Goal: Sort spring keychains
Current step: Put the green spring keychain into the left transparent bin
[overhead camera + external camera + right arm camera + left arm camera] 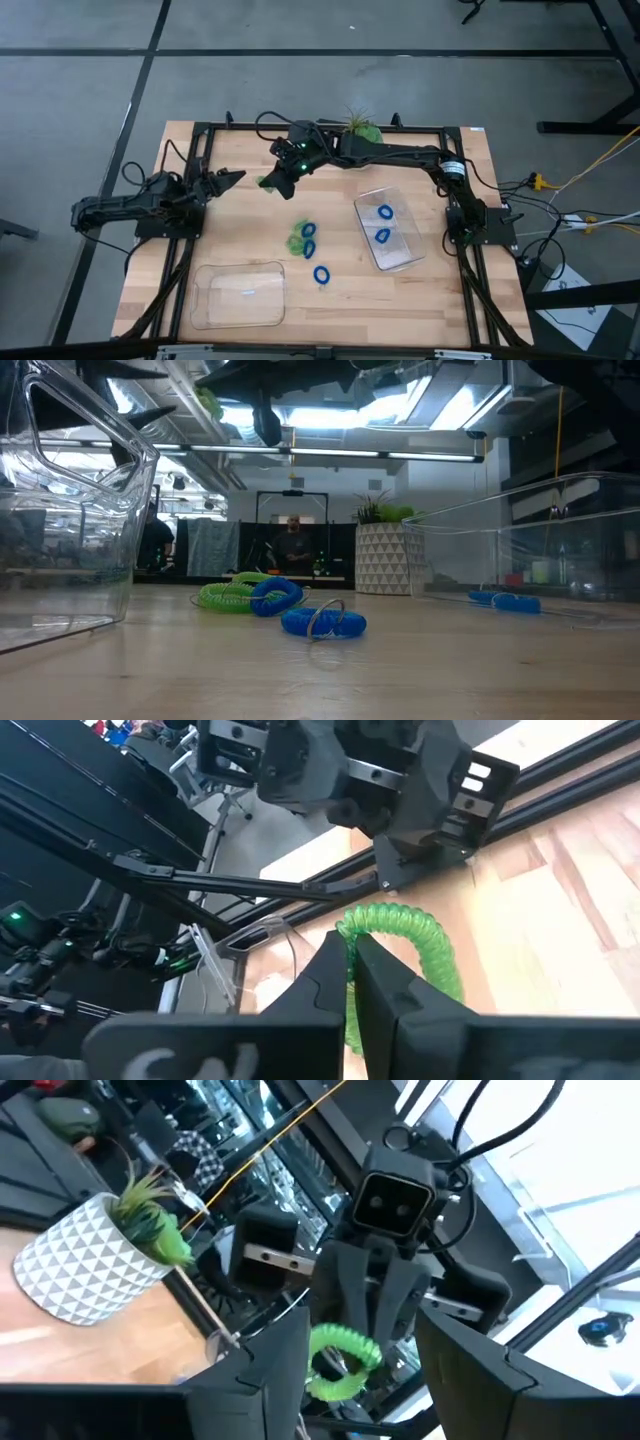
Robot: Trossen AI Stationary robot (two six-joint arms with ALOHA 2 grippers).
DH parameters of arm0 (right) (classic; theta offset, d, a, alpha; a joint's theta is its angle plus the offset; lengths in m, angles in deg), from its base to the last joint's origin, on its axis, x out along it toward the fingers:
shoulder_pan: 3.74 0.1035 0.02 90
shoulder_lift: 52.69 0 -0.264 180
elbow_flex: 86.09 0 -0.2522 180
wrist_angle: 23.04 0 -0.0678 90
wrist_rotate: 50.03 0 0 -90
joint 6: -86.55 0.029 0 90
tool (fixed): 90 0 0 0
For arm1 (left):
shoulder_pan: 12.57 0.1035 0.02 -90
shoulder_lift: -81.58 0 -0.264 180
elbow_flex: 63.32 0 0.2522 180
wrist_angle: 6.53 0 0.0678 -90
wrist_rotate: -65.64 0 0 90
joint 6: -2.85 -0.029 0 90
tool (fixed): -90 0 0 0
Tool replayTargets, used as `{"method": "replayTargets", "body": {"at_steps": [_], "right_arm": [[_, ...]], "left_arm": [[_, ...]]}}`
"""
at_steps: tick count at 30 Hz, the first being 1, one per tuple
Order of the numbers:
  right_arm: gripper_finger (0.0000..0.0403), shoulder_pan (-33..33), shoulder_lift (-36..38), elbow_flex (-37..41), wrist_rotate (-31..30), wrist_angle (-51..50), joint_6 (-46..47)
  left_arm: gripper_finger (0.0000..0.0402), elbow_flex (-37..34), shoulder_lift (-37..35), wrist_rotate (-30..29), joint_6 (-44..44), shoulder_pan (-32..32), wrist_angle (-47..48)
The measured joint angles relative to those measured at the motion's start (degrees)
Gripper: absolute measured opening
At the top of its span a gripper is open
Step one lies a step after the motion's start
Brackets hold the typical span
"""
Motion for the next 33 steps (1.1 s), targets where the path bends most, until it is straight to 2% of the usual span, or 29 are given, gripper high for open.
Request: {"method": "replayTargets", "body": {"at_steps": [7, 14, 18, 24, 33], "right_arm": [[0.0008, 0.0, 0.0, 0.0, 0.2, 0.5, -0.9], [0.0008, 0.0, 0.0, 0.0, 5.0, 6.0, 3.4], [0.0008, 0.0, 0.0, 0.1, 5.6, 9.9, 6.0], [0.0008, 0.1, 0.0, 0.1, 4.1, 10.1, 6.1], [0.0008, 0.0, 0.0, 0.1, 0.9, 9.4, 2.0]], "left_arm": [[0.0178, 6.0, 11.2, 4.1, -0.8, 0.0, 0.2], [0.0178, 12.3, 22.0, 9.0, -2.7, 0.0, -0.7], [0.0178, 15.5, 24.5, 10.9, -4.8, 0.0, -0.7], [0.0178, 17.0, 26.5, 11.1, -5.9, 0.1, -0.5], [0.0178, 17.0, 26.7, 6.5, -4.5, 0.0, 0.0]]}}
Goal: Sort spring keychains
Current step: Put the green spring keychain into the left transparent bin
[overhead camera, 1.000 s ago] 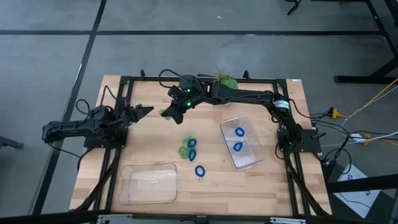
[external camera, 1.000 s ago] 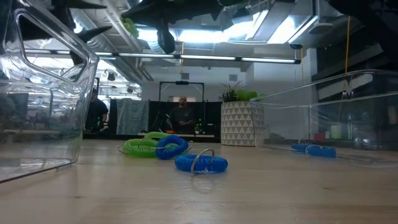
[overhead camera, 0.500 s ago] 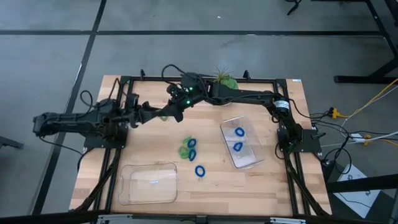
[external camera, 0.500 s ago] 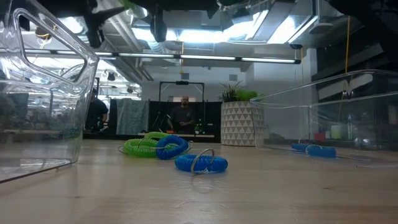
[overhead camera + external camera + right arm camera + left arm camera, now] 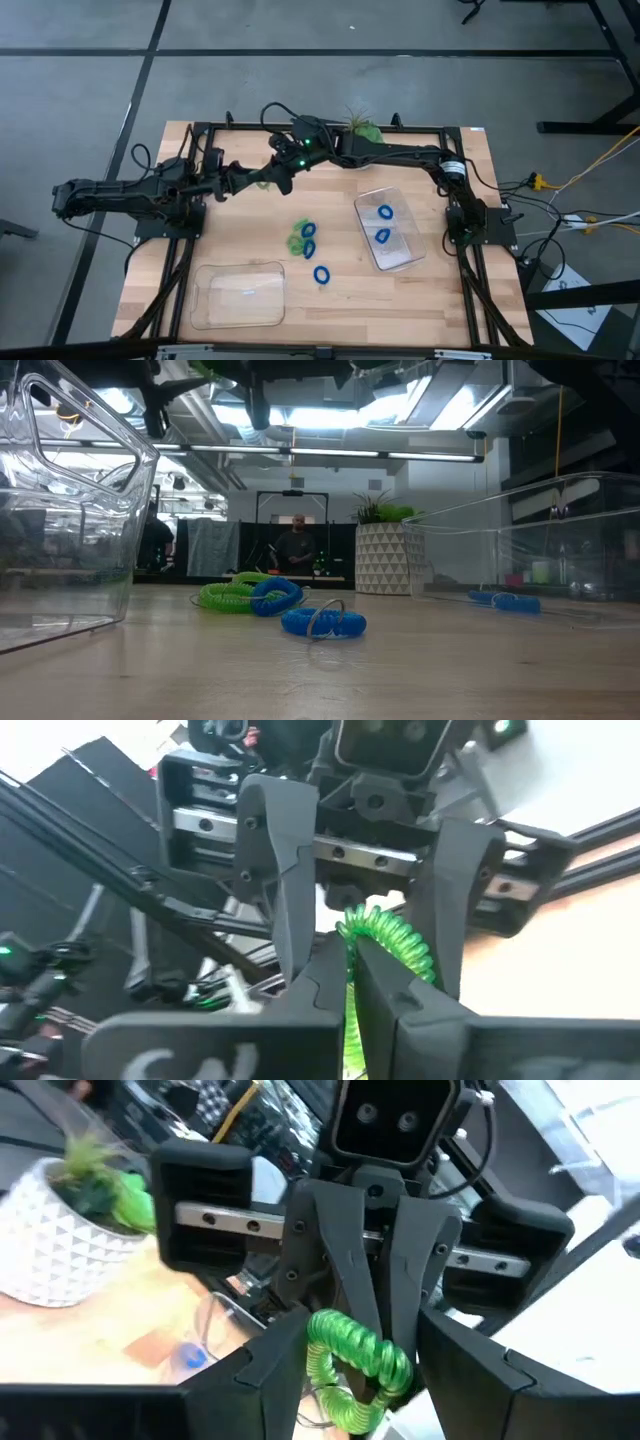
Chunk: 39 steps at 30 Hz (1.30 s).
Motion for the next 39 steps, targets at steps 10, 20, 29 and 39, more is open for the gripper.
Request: {"method": "replayTargets", "body": {"at_steps": [10, 20, 29, 39], "right_arm": [[0.0008, 0.0, 0.0, 0.0, -6.4, -2.5, -5.3], [0.0008, -0.6, -0.1, 0.0, -17.3, -2.3, -1.5], [0.0008, -2.7, -0.1, 0.0, -18.1, 0.2, 0.0], [0.0008, -4.2, 0.0, 0.0, -19.3, 4.7, 0.6]], "left_arm": [[0.0178, 0.0, -0.1, -11.8, 1.5, 0.0, -0.4], [0.0178, 0.0, -0.6, -15.4, -5.4, 0.1, 0.3], [0.0178, 0.0, -3.5, -22.1, -14.3, 0.0, 2.9], [0.0178, 0.0, -4.4, -20.1, -11.6, 0.0, 11.0]]}}
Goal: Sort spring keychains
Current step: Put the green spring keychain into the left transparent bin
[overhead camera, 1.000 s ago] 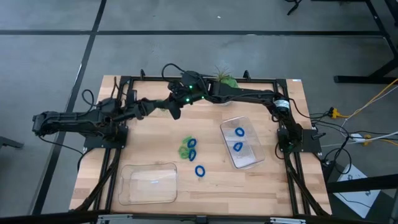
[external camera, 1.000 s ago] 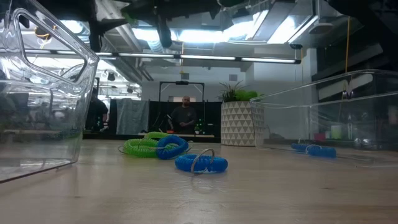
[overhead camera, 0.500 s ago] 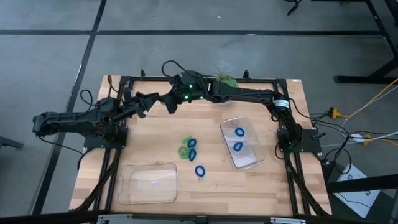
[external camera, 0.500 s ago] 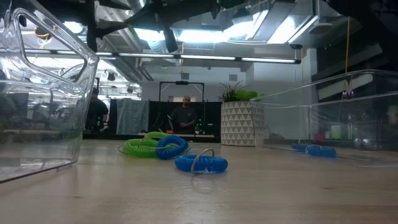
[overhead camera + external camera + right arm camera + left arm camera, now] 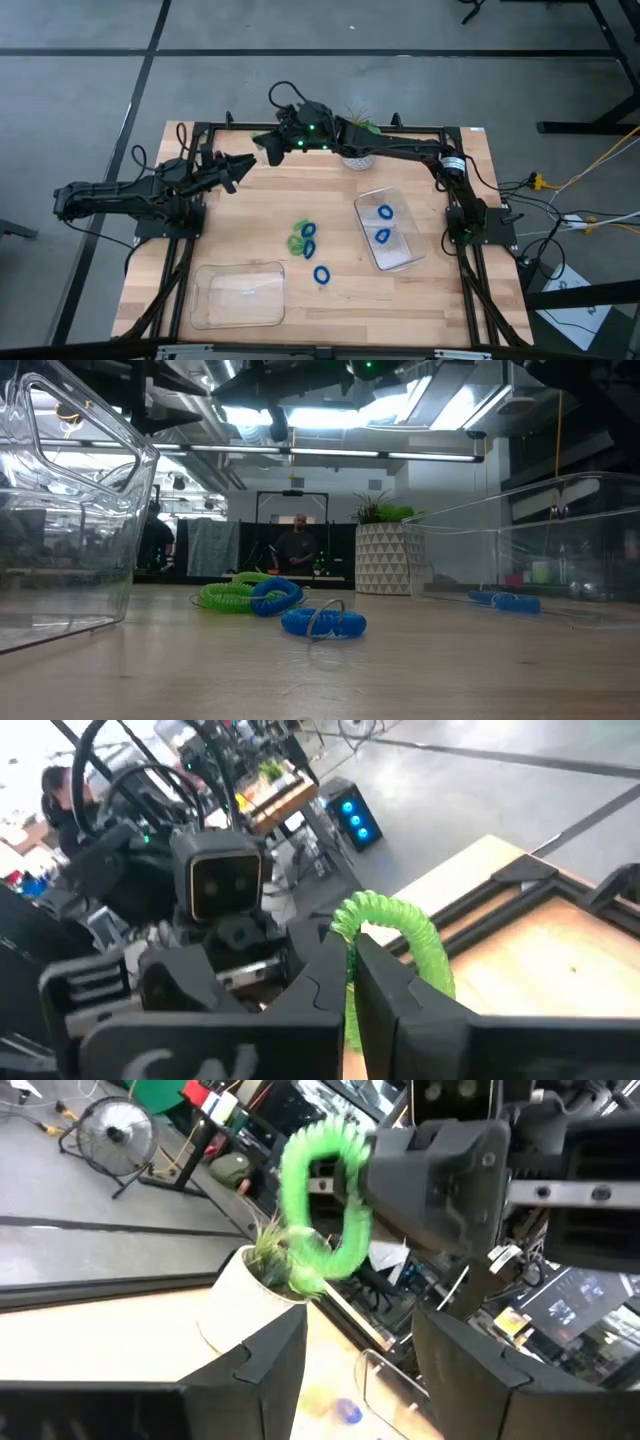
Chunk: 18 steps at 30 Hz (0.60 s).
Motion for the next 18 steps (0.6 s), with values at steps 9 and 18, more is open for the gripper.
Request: {"method": "replayTargets", "body": {"at_steps": [9, 18], "right_arm": [[0.0008, 0.0, 0.0, 0.0, -0.1, 0.8, 2.0], [0.0008, 0.0, 0.0, 0.0, -0.1, 0.8, 2.0]], "left_arm": [[0.0178, 0.0, 1.5, -2.3, -4.3, 0.0, -1.1], [0.0178, 0.0, 6.6, -2.8, -9.3, 0.0, -7.7]]}}
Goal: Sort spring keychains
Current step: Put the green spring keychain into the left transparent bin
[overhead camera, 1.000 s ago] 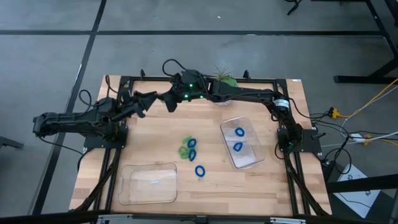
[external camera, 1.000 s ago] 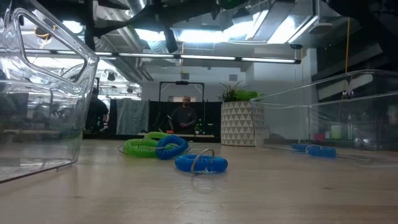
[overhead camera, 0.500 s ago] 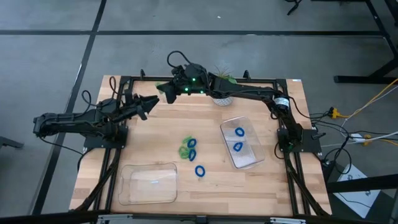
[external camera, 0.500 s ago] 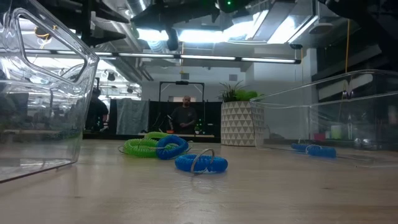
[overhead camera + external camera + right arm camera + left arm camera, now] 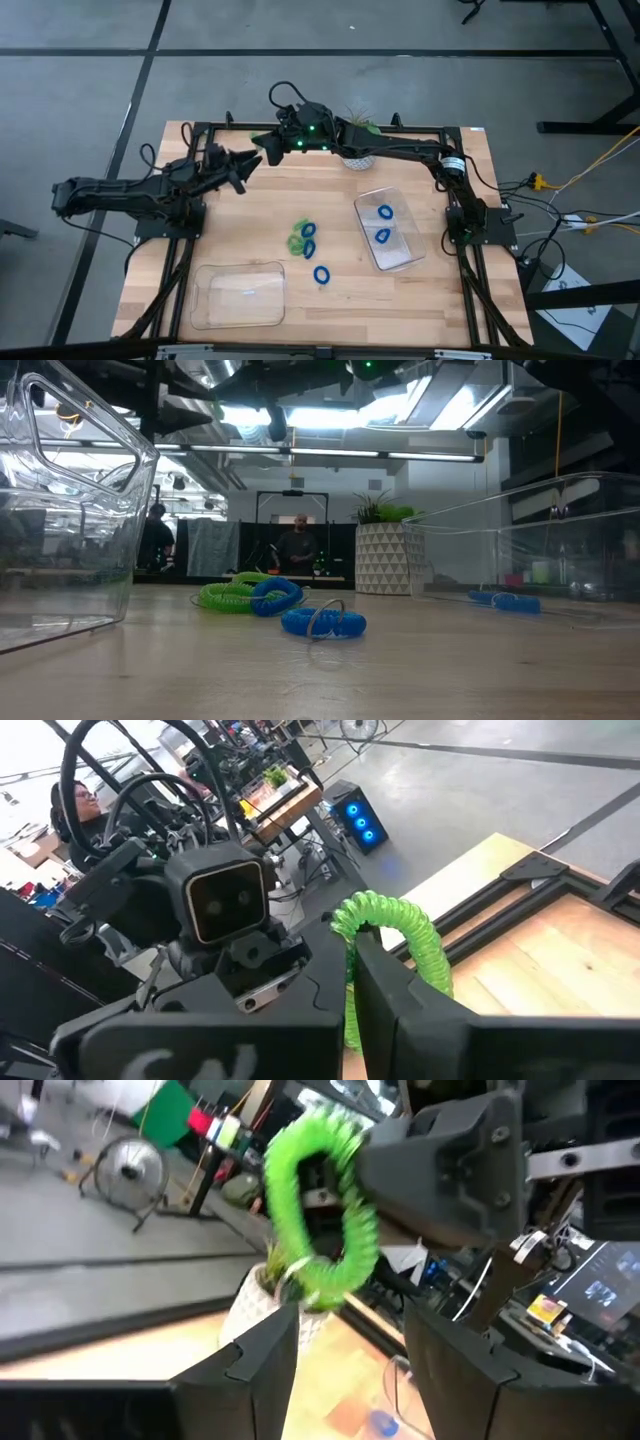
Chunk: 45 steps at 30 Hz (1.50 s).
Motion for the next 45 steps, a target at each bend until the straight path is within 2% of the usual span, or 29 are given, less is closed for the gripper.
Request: {"method": "replayTargets", "body": {"at_steps": [4, 10, 22, 28, 34, 40, 45], "right_arm": [[0.0008, 0.0, 0.0, 0.0, 0.0, 0.0, 0.0], [0.0008, 0.4, 0.0, 0.0, 0.0, 0.0, 0.0], [0.0008, 1.1, 0.0, 0.0, 0.0, -0.2, 0.0], [0.0008, 1.4, 0.0, 0.0, 0.1, -0.7, 0.1], [0.0008, 1.9, 0.0, 0.0, 0.0, -4.2, 0.2], [0.0008, 2.3, 0.0, 0.0, 0.1, -5.0, 0.0], [0.0024, 2.3, 0.0, 0.0, 1.2, -5.0, 0.0]], "left_arm": [[0.0178, 0.0, 1.8, -1.8, -2.3, 0.0, -3.7], [0.0178, 0.0, 2.7, -5.8, -2.3, 0.0, -4.4], [0.0173, 0.0, 6.2, -6.1, 1.3, 0.0, -7.5], [0.0132, 0.0, 6.7, -4.0, 3.2, 0.0, -7.6], [0.0082, 0.0, 6.1, -2.0, 0.5, 0.0, -7.2], [0.0041, 0.0, 6.0, 0.5, 1.6, 0.0, -6.6], [0.0014, 0.0, 6.0, 3.0, 1.8, 0.0, -6.1]]}}
